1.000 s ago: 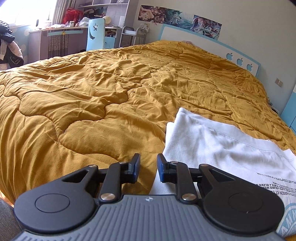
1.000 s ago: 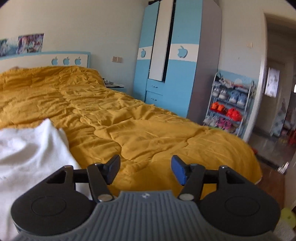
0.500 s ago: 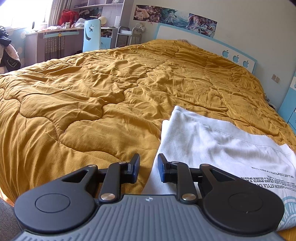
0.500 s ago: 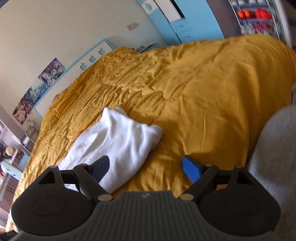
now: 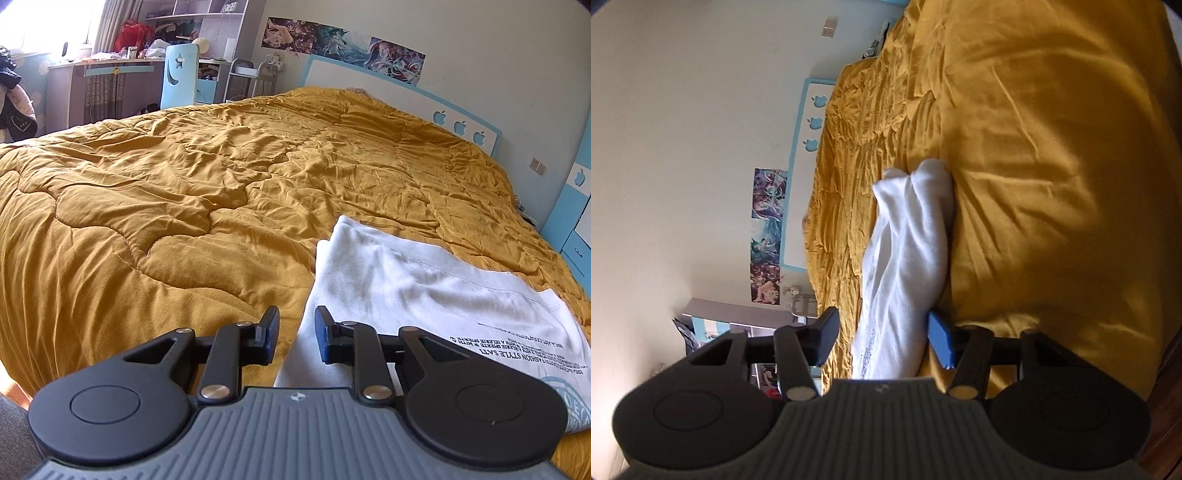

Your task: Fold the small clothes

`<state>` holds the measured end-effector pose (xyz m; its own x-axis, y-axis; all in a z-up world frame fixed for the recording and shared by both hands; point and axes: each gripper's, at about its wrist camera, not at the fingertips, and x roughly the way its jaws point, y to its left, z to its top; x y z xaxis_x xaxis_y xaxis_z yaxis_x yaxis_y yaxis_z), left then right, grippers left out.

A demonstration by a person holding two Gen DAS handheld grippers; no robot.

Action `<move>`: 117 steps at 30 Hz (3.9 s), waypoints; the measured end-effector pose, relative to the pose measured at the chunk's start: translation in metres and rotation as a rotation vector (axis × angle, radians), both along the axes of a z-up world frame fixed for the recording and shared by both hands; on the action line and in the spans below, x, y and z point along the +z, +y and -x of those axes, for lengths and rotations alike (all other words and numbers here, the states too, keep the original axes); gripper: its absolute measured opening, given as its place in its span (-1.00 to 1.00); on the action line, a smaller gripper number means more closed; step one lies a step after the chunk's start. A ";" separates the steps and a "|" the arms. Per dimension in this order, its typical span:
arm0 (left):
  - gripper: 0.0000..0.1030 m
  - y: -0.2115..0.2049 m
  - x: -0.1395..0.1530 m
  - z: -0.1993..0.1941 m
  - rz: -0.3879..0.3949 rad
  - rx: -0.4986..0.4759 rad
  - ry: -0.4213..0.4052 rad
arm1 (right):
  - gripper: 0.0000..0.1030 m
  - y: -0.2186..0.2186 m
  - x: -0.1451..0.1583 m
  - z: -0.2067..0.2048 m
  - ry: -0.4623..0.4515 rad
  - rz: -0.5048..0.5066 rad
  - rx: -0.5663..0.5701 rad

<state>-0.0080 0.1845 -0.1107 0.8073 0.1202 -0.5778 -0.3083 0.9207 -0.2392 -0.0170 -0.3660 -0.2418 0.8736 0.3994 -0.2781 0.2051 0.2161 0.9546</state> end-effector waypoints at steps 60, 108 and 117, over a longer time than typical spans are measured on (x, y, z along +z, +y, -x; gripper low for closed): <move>-0.44 0.053 0.017 0.025 0.204 0.100 -0.083 | -0.80 0.278 0.184 -0.031 -0.494 1.381 0.086; -0.84 -0.073 0.007 -0.072 -0.169 -0.369 -0.026 | -0.50 0.256 0.095 0.005 -0.513 1.221 0.535; -0.87 -0.017 -0.023 -0.086 -0.023 -0.272 0.035 | -0.23 0.231 0.065 -0.014 -0.352 1.152 0.547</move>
